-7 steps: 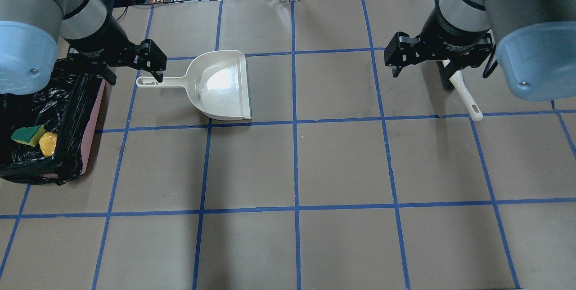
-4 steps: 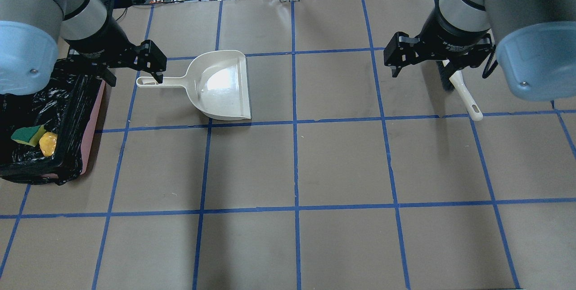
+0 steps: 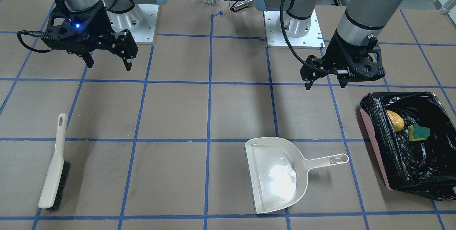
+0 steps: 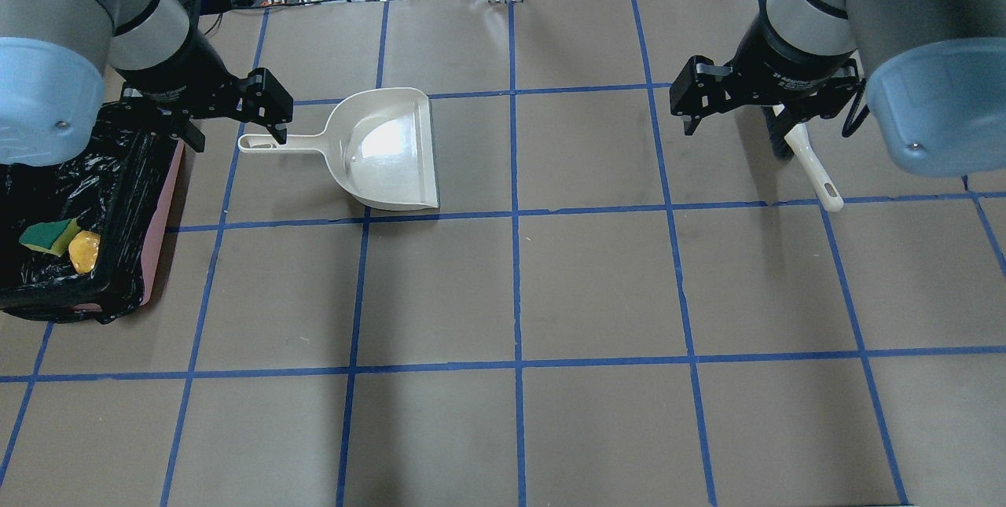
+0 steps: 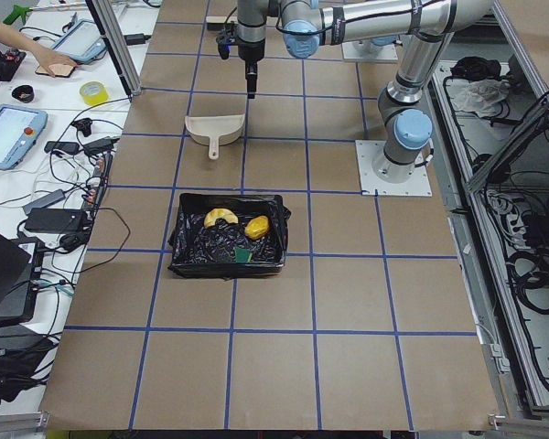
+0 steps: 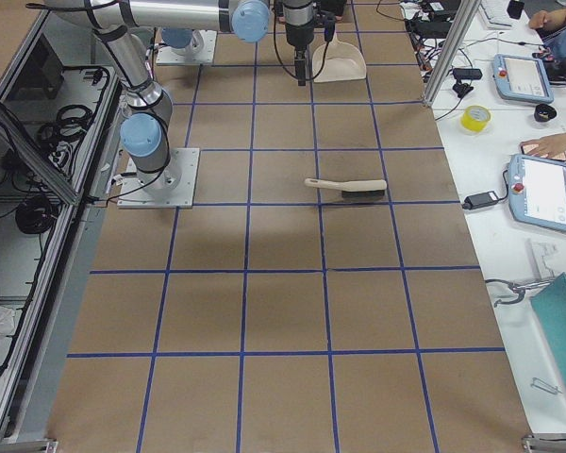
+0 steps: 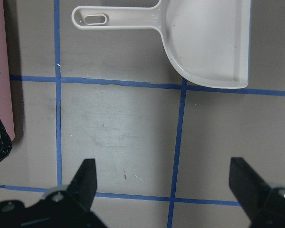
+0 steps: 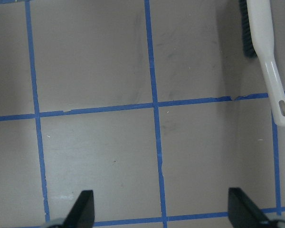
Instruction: Sweep and dump trash into bin
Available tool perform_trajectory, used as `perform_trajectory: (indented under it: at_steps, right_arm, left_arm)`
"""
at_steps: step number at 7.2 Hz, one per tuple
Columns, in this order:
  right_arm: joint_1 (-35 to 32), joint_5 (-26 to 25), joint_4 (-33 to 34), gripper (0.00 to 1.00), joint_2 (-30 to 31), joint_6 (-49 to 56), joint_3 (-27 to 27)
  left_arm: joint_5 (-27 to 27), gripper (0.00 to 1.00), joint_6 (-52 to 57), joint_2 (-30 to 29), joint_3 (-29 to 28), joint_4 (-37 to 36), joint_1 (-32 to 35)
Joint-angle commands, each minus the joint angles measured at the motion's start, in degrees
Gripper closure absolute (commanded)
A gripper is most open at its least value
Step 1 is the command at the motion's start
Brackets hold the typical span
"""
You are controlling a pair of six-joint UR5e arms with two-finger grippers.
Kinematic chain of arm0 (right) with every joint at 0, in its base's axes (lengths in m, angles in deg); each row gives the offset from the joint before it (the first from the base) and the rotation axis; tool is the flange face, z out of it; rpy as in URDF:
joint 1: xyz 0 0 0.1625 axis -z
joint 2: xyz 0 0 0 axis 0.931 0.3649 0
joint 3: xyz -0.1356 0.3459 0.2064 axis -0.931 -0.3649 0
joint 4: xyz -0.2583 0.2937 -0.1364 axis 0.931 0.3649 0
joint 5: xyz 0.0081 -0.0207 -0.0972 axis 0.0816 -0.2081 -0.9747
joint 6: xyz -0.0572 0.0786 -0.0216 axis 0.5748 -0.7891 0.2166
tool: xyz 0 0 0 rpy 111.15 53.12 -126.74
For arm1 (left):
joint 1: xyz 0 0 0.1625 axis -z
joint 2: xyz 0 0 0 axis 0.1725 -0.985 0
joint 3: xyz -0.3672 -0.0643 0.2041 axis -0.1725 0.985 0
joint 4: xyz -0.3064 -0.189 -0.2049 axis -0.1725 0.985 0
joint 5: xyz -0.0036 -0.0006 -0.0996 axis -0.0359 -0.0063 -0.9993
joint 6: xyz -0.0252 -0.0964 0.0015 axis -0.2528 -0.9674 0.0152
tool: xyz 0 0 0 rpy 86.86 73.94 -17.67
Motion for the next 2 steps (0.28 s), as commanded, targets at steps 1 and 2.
perform_trajectory:
  at_steps: [1,2]
  right_arm:
    - [0.0,0.0,0.1,0.0,0.0,-0.1,0.0]
    - [0.0,0.0,0.1,0.0,0.0,0.1,0.0]
  left_arm:
    - [-0.1,0.0,-0.6,0.3,-0.1,0.0,0.0]
    - [-0.2,0.0,-0.6,0.1,-0.1,0.0,0.0]
